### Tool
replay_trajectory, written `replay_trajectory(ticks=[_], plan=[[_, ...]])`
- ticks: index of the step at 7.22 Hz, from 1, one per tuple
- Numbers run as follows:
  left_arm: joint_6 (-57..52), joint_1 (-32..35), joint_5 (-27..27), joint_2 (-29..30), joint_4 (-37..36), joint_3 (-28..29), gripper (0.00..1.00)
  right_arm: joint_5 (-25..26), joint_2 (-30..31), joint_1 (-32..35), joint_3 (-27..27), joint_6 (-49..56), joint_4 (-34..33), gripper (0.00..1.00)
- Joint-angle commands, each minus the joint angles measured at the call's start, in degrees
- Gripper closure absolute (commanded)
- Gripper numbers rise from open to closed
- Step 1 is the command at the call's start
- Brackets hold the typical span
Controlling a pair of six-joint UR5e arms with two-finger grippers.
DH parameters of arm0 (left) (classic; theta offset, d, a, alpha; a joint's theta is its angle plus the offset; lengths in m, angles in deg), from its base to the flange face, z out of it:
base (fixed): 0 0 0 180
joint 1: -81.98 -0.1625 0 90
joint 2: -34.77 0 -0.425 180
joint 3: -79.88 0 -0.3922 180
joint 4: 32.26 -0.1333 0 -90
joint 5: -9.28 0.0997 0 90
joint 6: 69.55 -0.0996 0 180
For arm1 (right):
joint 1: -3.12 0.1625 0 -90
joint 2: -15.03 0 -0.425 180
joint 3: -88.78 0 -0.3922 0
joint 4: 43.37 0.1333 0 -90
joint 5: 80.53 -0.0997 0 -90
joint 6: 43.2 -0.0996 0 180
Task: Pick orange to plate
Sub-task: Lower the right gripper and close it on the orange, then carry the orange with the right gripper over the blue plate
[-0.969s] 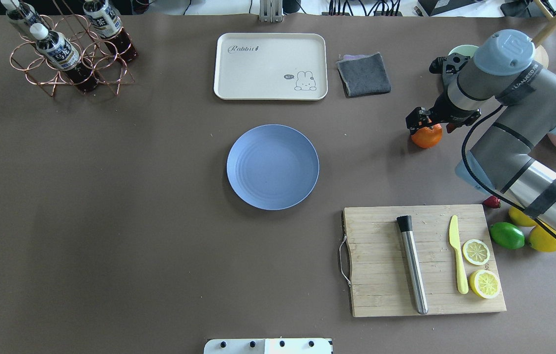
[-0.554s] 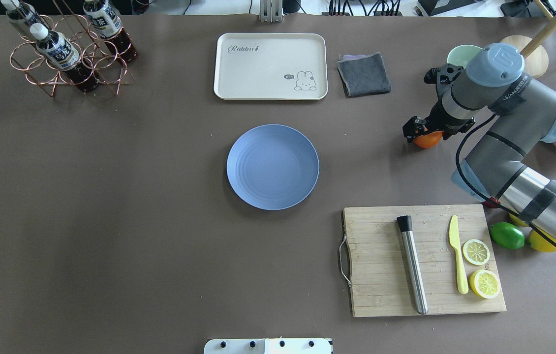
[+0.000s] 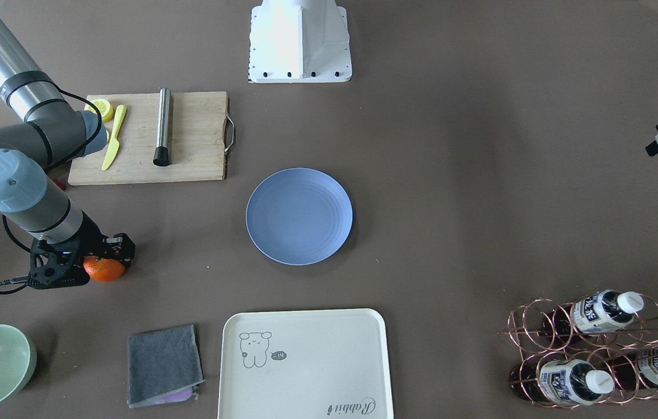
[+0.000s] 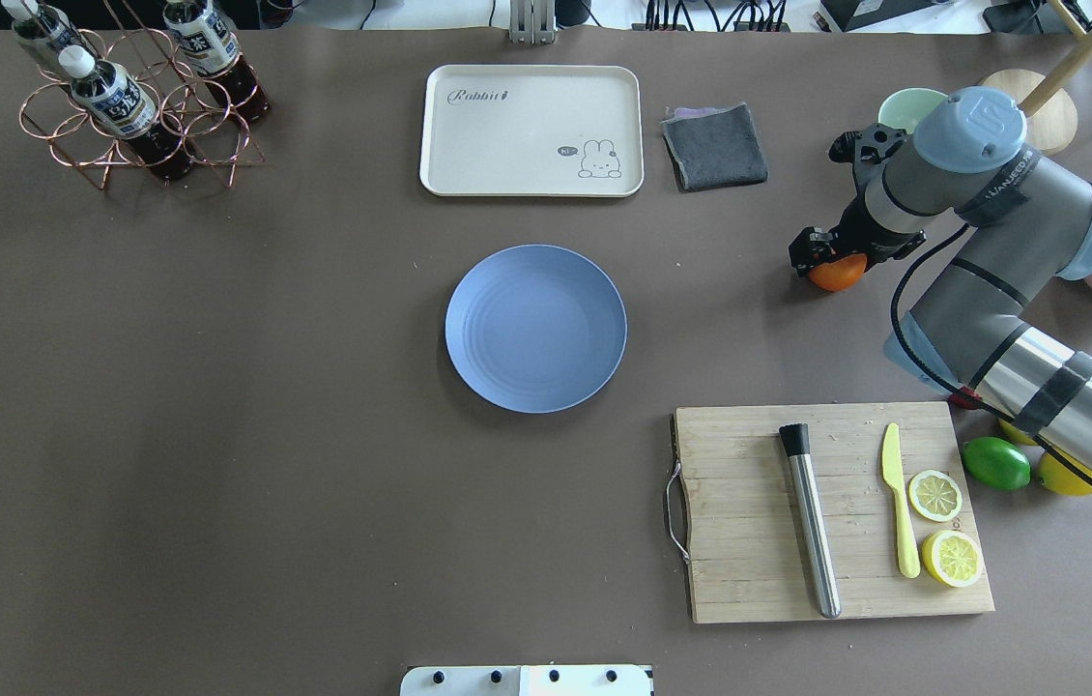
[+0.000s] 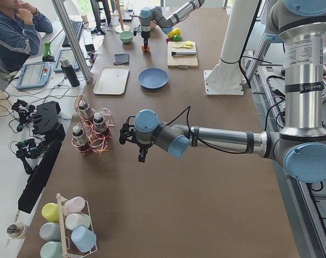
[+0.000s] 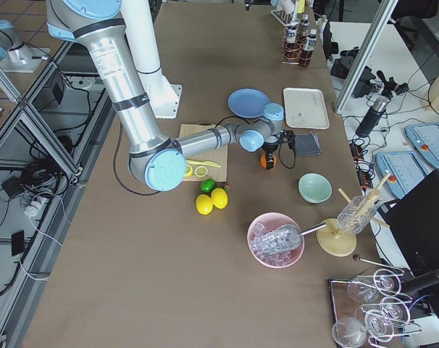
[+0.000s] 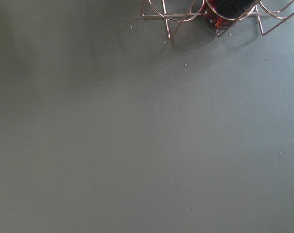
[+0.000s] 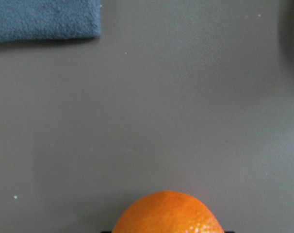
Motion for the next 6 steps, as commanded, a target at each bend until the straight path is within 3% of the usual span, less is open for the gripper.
replay_trajectory(ticks=[1, 3, 6], plan=[[0.0, 0.0, 0.0, 0.0, 0.0, 0.1, 0.02, -0.2, -1.2, 0.0, 4.7, -1.9, -3.8, 1.0], [0.0, 0.0, 0.0, 0.0, -0.1, 0.1, 0.02, 2.7, -11.3, -4.9, 6.0, -13.2, -15.4, 1.0], [0.0, 0.0, -0.1, 0.0, -0.2, 0.3, 0.02, 11.0, -23.8, -14.6, 0.0, -30.8, -18.5, 1.0]])
